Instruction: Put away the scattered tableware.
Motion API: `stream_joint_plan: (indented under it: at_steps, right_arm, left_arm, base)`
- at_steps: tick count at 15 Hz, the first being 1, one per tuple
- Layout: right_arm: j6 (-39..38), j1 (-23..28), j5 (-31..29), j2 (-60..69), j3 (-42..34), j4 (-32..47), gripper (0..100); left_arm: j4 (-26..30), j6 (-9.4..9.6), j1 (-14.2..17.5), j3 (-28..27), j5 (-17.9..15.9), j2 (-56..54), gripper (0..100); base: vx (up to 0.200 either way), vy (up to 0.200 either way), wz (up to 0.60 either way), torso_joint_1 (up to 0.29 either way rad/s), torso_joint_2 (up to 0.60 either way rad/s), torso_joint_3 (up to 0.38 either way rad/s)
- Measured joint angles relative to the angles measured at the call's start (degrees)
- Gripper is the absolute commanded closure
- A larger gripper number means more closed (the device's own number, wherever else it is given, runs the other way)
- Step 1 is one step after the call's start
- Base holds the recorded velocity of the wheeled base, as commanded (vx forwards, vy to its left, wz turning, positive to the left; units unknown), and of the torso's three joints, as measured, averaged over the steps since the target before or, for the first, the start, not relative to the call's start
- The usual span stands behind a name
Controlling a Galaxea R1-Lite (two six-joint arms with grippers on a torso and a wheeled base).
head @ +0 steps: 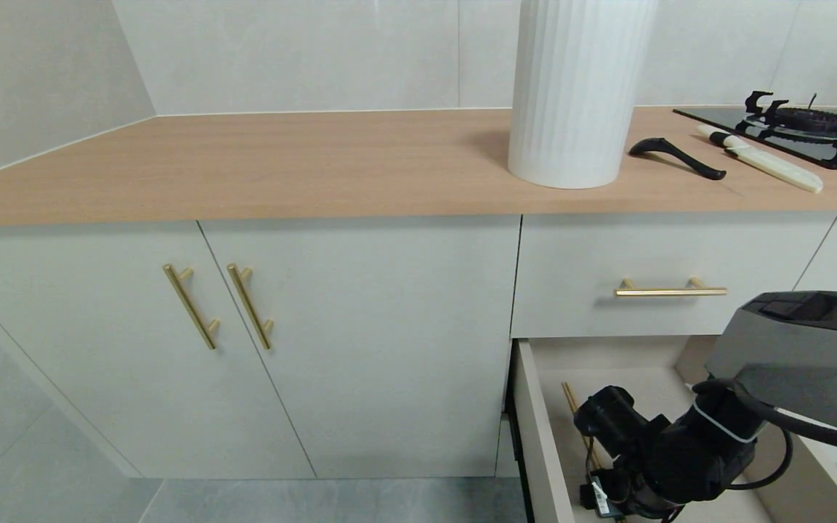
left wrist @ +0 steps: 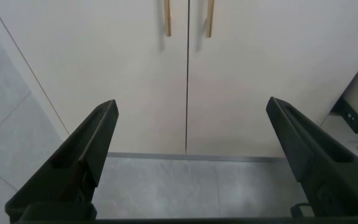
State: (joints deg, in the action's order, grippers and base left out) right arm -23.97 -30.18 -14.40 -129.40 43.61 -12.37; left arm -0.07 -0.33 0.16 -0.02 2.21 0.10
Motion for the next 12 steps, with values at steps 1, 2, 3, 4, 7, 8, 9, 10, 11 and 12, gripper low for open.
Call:
stream_joint_plan:
  at_steps: [1, 2, 3, 4, 7, 8, 9, 10, 11, 12]
  right_arm:
    - [0.02, -0.02, 0.01, 0.71, -0.3, 0.12, 0]
    - [0.07, -0.05, 0.15, 2.04, -0.8, 0.61, 0]
    - [0.1, -0.05, 0.33, 4.01, -1.24, 0.63, 0]
    - [0.21, -0.05, 0.85, 6.97, -1.91, 1.32, 0]
    - [0.43, 0.09, 2.15, 20.58, -2.12, 11.89, 0]
    - [0.57, 0.52, 2.55, 26.21, -0.8, 18.31, 0]
    - [0.99, 1.52, 2.77, 30.89, 0.99, 23.34, 0]
    - [2.62, 3.84, 3.1, 36.29, 3.19, 27.86, 0]
    - [5.55, 7.58, 3.43, 40.66, 4.95, 30.44, 0]
    - [9.28, 12.03, 4.04, 44.29, 6.19, 32.27, 0]
  left_arm:
    - [0.0, 0.01, 0.0, 0.0, 0.0, 0.0, 0]
    - [0.0, 0.01, 0.0, 0.0, 0.02, 0.0, 0]
    - [0.0, 0.01, 0.0, 0.0, 0.0, 0.0, 0]
    - [0.0, 0.01, 0.0, 0.0, 0.0, 0.0, 0]
    - [0.0, 0.01, 0.0, 0.02, -0.02, 0.0, 0]
    - [0.0, 0.0, 0.0, 0.0, -0.02, 0.0, 0]
    - [0.0, 0.0, 0.0, 0.02, -0.02, 0.0, 0]
    - [0.0, 0.01, 0.0, 0.02, 0.0, 0.0, 0]
    - [0.0, 0.01, 0.0, 0.02, 0.0, 0.0, 0]
    - [0.0, 0.0, 0.0, 0.02, 0.02, 0.0, 0]
  base:
    - [0.0, 0.0, 0.0, 0.0, 0.0, 0.0]
    - [0.0, 0.0, 0.0, 0.0, 0.0, 0.0]
    - [0.0, 0.0, 0.0, 0.0, 0.0, 0.0]
    - [0.0, 0.0, 0.0, 0.0, 0.0, 0.0]
    - [0.0, 0.0, 0.0, 0.0, 0.0, 0.0]
    - [0.0, 0.0, 0.0, 0.0, 0.0, 0.0]
    - [0.0, 0.0, 0.0, 0.0, 0.0, 0.0]
    - [0.0, 0.0, 0.0, 0.0, 0.0, 0.0]
    - [0.0, 0.0, 0.0, 0.0, 0.0, 0.0]
    - [0.0, 0.0, 0.0, 0.0, 0.0, 0.0]
